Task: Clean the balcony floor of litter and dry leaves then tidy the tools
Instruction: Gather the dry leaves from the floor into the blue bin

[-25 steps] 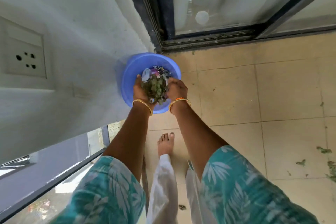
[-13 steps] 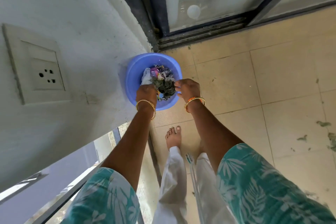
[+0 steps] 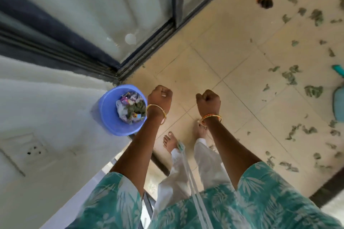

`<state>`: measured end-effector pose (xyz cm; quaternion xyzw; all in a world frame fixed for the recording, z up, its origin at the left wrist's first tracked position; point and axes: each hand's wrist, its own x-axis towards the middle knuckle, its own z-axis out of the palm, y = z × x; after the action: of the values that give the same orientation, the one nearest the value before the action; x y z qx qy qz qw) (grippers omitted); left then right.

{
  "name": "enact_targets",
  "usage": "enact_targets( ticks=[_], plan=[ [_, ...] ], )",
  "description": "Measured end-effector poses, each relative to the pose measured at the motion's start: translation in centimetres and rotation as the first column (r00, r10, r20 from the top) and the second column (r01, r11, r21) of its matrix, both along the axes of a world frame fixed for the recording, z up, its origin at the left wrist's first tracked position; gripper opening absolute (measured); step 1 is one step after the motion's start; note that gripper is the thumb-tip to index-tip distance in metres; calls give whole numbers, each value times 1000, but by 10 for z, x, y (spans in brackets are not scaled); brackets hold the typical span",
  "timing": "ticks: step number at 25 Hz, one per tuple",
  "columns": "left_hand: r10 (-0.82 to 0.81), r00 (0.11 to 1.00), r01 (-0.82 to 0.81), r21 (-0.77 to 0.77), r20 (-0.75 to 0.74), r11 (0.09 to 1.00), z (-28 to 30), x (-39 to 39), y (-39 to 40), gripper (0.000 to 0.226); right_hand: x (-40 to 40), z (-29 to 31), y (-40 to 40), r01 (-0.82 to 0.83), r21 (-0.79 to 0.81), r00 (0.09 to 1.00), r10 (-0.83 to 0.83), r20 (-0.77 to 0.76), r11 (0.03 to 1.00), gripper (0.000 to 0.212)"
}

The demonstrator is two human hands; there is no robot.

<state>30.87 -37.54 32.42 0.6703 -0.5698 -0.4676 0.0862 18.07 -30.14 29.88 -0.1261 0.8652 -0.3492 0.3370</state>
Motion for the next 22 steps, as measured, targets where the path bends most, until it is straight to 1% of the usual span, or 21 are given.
enact_targets(
  ticks=[3, 6, 9, 12, 15, 18, 20, 22],
  plan=[
    [-213, 977, 213, 11, 9, 977, 5, -65, 1, 12, -53, 5, 12, 122, -19, 992, -122, -31, 992, 40],
    [-331, 943, 330, 36, 18, 943, 4, -129, 3, 12, -107, 3, 18, 235, -55, 971, -237, -30, 970, 40],
    [-489, 871, 486, 67, 50, 871, 0, -200, 10, 11, -167, -5, 32, 331, -63, 943, -333, -26, 942, 36],
    [-649, 757, 641, 110, 77, 760, -11, -261, 22, 7, -212, -11, 54, 437, -71, 899, -438, -1, 897, 36],
    [-764, 639, 751, 145, 88, 644, -24, -309, 47, 9, -241, -24, 92, 602, -38, 799, -601, 35, 798, 28],
    [-871, 486, 851, 191, 69, 489, -42, -333, 77, 7, -247, -39, 140, 728, -8, 684, -726, 68, 685, 12],
    [-919, 389, 896, 207, 61, 393, -58, -344, 94, 7, -240, -50, 174, 776, 53, 628, -778, 20, 628, 10],
    [-960, 272, 935, 217, 66, 280, -72, -353, 109, 8, -227, -63, 204, 828, 106, 556, -831, -31, 550, 17]
  ],
)
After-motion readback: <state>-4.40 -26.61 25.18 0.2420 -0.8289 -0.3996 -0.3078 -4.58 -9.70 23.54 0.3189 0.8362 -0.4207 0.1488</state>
